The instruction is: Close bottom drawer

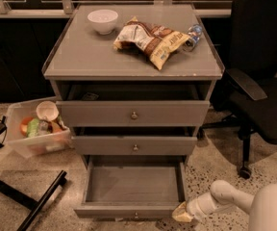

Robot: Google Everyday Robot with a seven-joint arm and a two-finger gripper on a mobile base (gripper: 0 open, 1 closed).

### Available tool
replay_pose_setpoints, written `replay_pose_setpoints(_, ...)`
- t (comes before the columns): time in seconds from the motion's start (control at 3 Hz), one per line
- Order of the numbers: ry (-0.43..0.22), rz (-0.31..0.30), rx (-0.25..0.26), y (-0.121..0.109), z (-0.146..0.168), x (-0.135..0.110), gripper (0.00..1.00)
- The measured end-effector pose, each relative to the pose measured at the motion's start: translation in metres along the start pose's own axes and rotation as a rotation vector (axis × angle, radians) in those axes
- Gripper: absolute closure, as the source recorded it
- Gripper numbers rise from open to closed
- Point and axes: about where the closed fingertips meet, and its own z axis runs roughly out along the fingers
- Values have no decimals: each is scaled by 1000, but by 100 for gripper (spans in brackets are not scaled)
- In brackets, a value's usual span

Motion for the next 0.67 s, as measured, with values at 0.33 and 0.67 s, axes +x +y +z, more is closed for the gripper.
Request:
replay_pose_setpoints(0.33,10,-43,-11,-9,20,2,81)
replay_pose_setpoints(0.67,11,-54,-16,-11,24,1,58)
